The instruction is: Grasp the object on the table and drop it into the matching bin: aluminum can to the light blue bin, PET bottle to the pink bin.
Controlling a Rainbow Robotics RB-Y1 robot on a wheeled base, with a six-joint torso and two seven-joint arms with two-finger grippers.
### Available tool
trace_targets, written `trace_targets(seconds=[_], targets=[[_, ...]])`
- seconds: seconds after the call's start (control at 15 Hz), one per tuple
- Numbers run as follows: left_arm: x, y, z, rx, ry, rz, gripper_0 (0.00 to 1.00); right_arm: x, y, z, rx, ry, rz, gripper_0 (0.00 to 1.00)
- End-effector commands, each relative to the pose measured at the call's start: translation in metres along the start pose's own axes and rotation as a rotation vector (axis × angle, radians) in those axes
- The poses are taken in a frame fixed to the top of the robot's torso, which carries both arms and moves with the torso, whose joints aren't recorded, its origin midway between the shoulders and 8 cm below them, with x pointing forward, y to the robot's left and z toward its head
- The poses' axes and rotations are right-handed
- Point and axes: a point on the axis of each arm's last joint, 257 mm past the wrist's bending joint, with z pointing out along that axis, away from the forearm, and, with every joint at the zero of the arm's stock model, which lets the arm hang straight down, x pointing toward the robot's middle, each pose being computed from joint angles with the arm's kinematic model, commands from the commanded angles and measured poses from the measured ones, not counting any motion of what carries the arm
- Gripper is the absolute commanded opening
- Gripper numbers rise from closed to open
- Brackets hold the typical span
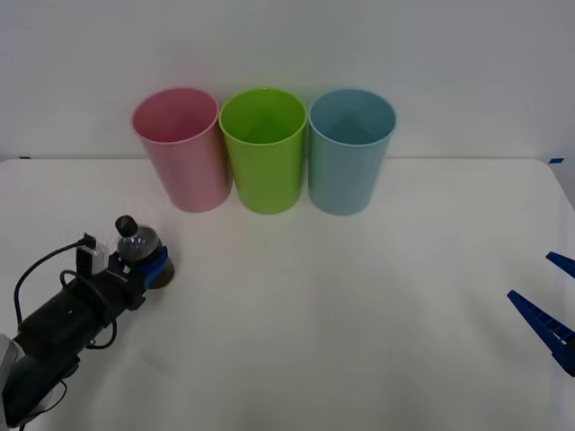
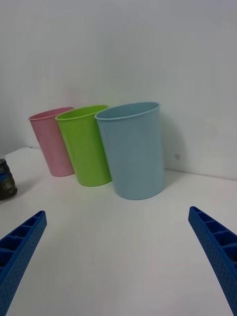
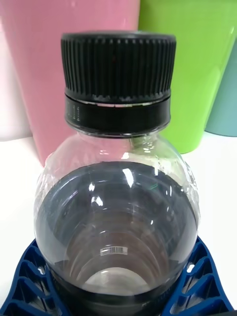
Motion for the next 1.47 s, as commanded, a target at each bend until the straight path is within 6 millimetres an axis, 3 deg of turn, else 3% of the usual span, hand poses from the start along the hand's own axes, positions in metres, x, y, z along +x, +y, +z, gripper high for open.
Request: trace_targets(seconds=[0.07, 0.27, 0.4, 0.6, 0.73, 1.07, 1.47], targets=[[-0.014, -0.002, -0.023, -0.01, -0.04, -0.036, 0.0, 0.0, 0.0, 0.0, 0.0, 0.0, 0.0, 1.0], [-0.027, 0.002, -0.063, -0.047, -0.074, -0.075, 0.0, 0.0, 0.0, 0.0, 0.0, 0.0, 0.0, 1.0], [-0.045, 0.017, -0.095, -0.1, -0.104, -0.077, 0.0, 0.0, 0.0, 0.0, 0.0, 0.0, 0.0, 1.0], [-0.07, 0.032, -0.117, -0.132, -0.143, -0.092, 0.0, 0.0, 0.0, 0.0, 0.0, 0.0, 0.0, 1.0], [-0.095, 0.037, -0.113, -0.128, -0.183, -0.105, 0.0, 0.0, 0.0, 0.0, 0.0, 0.0, 0.0, 1.0], [-0.172, 0.033, -0.077, -0.075, -0.305, -0.169, 0.0, 0.0, 0.0, 0.0, 0.0, 0.0, 0.0, 1.0], [-0.243, 0.037, -0.049, 0.014, -0.361, -0.178, 0.0, 0.0, 0.0, 0.0, 0.0, 0.0, 0.0, 1.0]])
